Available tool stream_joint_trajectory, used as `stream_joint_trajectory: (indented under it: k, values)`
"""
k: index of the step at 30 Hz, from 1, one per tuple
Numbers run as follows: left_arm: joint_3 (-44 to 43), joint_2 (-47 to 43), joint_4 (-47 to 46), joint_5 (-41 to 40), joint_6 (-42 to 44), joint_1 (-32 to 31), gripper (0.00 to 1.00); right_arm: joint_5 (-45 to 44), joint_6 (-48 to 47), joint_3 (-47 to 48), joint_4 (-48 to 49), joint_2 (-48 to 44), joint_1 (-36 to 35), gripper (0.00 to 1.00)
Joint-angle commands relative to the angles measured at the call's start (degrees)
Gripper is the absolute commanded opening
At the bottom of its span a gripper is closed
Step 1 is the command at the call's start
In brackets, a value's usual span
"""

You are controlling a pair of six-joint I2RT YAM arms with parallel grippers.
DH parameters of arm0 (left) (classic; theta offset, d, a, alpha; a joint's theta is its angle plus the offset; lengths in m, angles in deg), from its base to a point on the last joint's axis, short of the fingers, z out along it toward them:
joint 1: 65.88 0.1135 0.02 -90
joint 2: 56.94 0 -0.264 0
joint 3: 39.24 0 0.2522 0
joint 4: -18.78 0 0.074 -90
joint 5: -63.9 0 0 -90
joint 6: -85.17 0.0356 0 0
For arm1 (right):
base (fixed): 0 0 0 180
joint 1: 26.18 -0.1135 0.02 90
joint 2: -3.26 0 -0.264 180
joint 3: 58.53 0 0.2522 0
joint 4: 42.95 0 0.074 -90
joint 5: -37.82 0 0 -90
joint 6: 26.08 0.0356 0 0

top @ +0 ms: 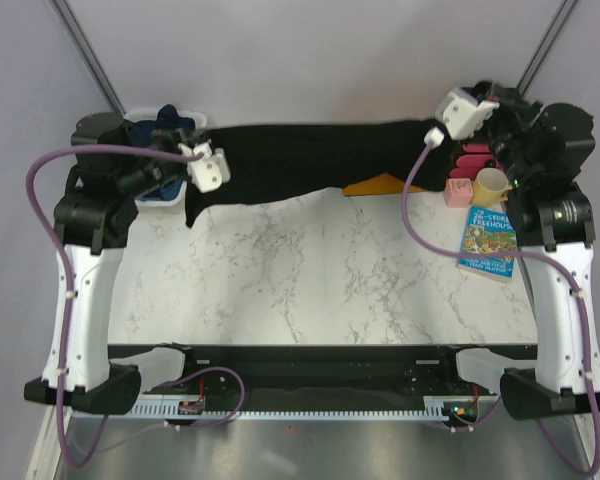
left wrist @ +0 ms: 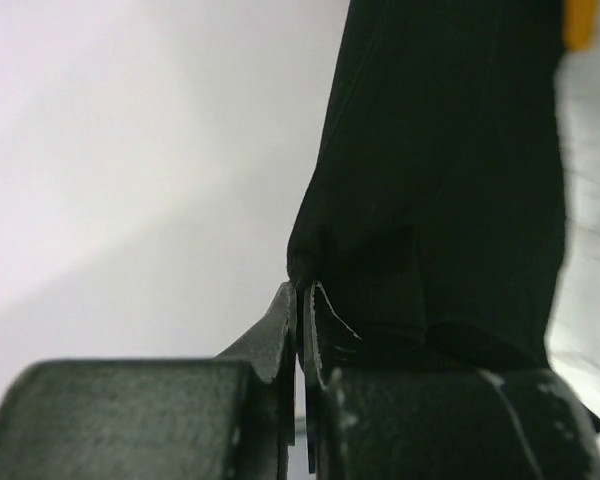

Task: Fold and stack the t-shirts
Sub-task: Flatten the tshirt out

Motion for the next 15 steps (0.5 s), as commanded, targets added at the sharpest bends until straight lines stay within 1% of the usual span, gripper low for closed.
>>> stream_joint_trajectory:
  k: [1, 2, 3, 4, 5, 6, 7, 8, 9, 10, 11, 12, 13, 14, 15]
  values:
    - [-1.48, -3.41, 26.46, 0.95, 4.96, 0.47, 0.02, 9.26, -3.06, 3.09, -34.0, -1.68, -0.08, 0.0]
    - [-2.27, -4.99, 28.49, -0.45, 5.22, 0.47, 0.02, 9.0, -2.89, 3.89, -34.74, -2.82, 0.01, 0.0]
    - [-2.8, -5.7, 28.59, -1.25, 5.14, 0.47, 0.02, 8.48, -2.28, 4.69, -34.57, -3.35, -0.08, 0.0]
    - [-3.41, -6.14, 28.51, -1.86, 5.14, 0.47, 0.02, 7.52, -2.27, 6.69, -32.83, -3.88, -0.08, 0.0]
    - [-5.07, -6.41, 27.03, -3.26, 5.05, 0.47, 0.02, 4.64, -1.92, 7.41, -30.2, -3.97, -0.08, 0.0]
    - [-5.87, -6.32, 25.45, -4.06, 4.7, 0.47, 0.02, 2.78, -1.48, 7.85, -26.87, -4.06, 0.01, 0.0]
    - [-6.32, -6.32, 23.43, -4.85, 4.18, 0.47, 0.02, 1.28, -1.57, 8.73, -19.61, -3.8, 0.01, 0.0]
    - [-7.36, -5.97, 19.23, -6.16, 5.39, 0.47, 0.02, -1.87, -2.53, 9.0, -15.63, -3.54, -0.08, 0.0]
    - [-7.81, -5.71, 17.01, -6.96, 6.45, 0.47, 0.02, -2.68, -3.49, 9.09, -11.32, -3.27, -0.08, 0.0]
    - [-8.51, -5.01, 14.73, -7.49, 7.41, 0.55, 0.02, -3.04, -4.98, 11.7, -6.41, -1.01, -0.08, 0.0]
    - [-11.74, -3.96, 13.31, -8.02, 9.42, 0.47, 0.02, -3.56, -5.78, 14.33, -5.4, 0.76, -0.08, 0.0]
    - [-14.21, -0.99, 11.73, -8.02, 9.88, 0.47, 0.02, -3.13, -5.61, 21.76, -4.78, 2.69, 0.01, 0.0]
    - [-17.19, 0.69, 11.63, -7.94, 10.32, 0.47, 0.02, -2.95, -4.92, 25.92, -4.86, 7.23, 0.01, 0.0]
    - [-22.26, 2.19, 11.54, -7.41, 10.5, 0.47, 0.02, -2.95, -4.47, 30.05, -5.04, 9.63, -0.08, 0.0]
    - [-23.97, 4.73, 10.76, -6.97, 10.41, 0.55, 0.02, -2.52, -4.12, 34.1, -6.08, 11.83, -0.08, 0.0]
